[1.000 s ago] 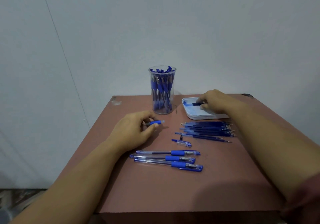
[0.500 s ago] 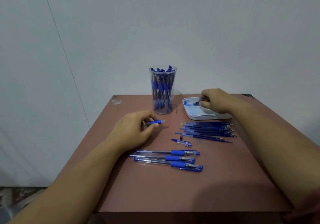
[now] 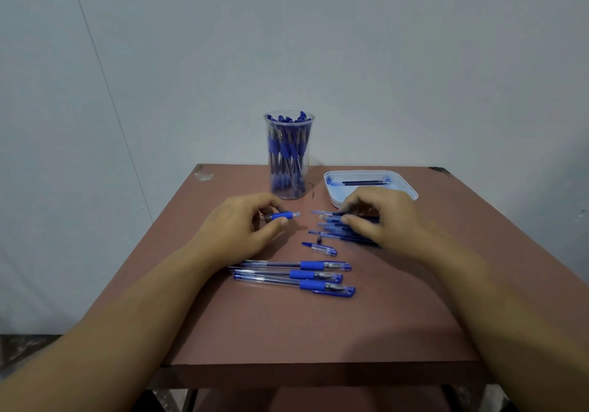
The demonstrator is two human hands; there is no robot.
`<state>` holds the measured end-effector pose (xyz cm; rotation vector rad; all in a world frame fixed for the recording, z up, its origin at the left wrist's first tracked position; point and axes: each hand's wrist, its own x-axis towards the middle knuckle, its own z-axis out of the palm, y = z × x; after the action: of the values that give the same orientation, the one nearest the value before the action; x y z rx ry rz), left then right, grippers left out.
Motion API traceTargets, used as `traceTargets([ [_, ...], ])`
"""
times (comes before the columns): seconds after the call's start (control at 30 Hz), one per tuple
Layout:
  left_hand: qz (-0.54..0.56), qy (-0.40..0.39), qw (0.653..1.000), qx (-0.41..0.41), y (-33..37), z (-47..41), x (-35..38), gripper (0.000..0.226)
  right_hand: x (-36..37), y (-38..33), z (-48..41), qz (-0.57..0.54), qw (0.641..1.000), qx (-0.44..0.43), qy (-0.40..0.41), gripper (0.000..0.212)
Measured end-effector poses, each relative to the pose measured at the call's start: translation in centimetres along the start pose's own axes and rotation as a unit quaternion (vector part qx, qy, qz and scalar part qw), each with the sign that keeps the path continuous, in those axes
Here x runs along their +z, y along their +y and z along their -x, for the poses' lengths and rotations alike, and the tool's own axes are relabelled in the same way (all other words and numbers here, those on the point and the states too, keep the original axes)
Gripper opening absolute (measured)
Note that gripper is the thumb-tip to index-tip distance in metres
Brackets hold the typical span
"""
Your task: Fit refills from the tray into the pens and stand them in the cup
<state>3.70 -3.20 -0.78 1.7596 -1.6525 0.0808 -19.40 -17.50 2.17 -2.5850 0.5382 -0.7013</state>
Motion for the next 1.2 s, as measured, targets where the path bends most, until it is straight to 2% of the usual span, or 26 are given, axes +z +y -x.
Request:
traceTargets([
  [0.2, 0.004, 0.0, 1.0, 0.007, 0.3, 0.1, 0.1, 0.011, 1.1, 0.1, 0.0, -0.008, 0.999, -0.018, 0.035, 0.027],
  [0.47, 0.031, -0.005, 0.999, 0.009, 0.4, 0.1, 0.1, 0.008, 1.4, -0.4, 0.2, -0.002, 1.0, -0.005, 0.02, 0.01],
  [0.93, 0.015, -0.007, 1.0, 0.009, 0.5, 0.2, -0.3, 0.007, 2.0, -1.2, 0.1, 0.031, 0.999, -0.013, 0.001, 0.01],
  [1.2, 0.004, -0.029, 0.999, 0.026, 0.7, 0.1, 0.1, 0.007, 2.8, -1.7, -0.4, 0.075, 0.993, -0.088, 0.009, 0.014],
])
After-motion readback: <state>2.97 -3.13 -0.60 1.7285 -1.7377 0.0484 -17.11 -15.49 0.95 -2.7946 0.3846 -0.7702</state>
